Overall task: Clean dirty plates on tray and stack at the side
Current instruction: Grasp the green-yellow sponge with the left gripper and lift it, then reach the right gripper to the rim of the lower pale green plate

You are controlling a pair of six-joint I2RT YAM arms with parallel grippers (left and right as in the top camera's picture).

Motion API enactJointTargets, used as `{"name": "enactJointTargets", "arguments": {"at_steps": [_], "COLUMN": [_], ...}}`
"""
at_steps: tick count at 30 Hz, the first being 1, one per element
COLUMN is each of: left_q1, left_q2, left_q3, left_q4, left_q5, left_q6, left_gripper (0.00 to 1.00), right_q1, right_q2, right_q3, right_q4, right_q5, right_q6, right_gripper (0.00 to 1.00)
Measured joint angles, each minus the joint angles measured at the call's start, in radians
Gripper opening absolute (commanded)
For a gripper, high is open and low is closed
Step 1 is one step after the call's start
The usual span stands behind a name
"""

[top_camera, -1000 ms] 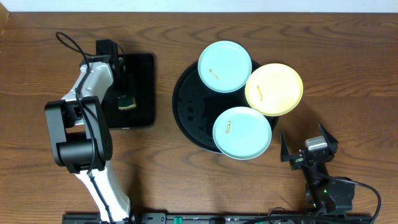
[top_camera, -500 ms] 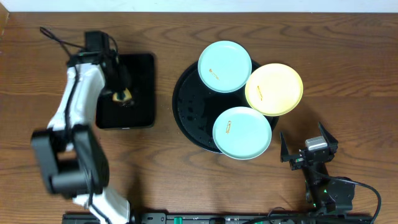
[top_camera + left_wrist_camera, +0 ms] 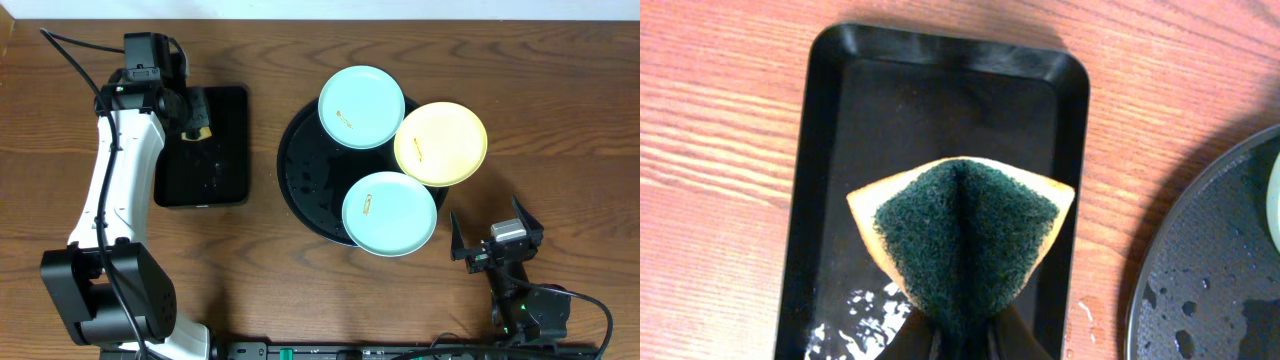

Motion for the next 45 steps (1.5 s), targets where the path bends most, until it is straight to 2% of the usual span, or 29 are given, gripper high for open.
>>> {"name": "enactJointTargets", "arguments": {"at_steps": [19, 23, 26, 31, 39, 43, 44, 45], "left_q1": [0.000, 0.000, 0.000, 0.000, 0.000, 0.000, 0.000, 0.000], "left_q2": [0.000, 0.000, 0.000, 0.000, 0.000, 0.000, 0.000, 0.000], "left_q3": [-0.033, -0.033, -0.033, -0.033, -0.043, -0.121, -0.149, -0.183], "left_q4": [0.006, 0.006, 0.006, 0.005, 0.019, 0.119, 0.150, 0.185], "left_q5": [0.007, 0.011, 0.014, 0.014, 0.015, 0.015, 0.015, 0.015], "left_q6": [-0.011, -0.011, -0.011, -0.011, -0.014, -0.013, -0.012, -0.009], "left_gripper": [0.08, 0.08, 0.08, 0.08, 0.08, 0.08, 0.08, 0.08], "right_q1": [0.000, 0.000, 0.000, 0.000, 0.000, 0.000, 0.000, 0.000], "right_q2": [0.000, 0.000, 0.005, 0.152, 0.753, 0.986, 1.035, 1.079], "right_q3": [0.000, 0.001, 0.037, 0.283, 0.962, 1.148, 1.178, 1.193], "right_q4": [0.001, 0.051, -0.013, -0.248, -0.807, -0.953, -0.993, -1.017], "right_q5": [0.000, -0.034, -0.047, -0.043, -0.032, -0.088, -0.118, -0.155], "right_q6": [0.000, 0.007, 0.061, 0.114, 0.140, 0.142, 0.142, 0.142], "right_gripper": [0.99, 0.99, 0.99, 0.99, 0.99, 0.99, 0.98, 0.80]}}
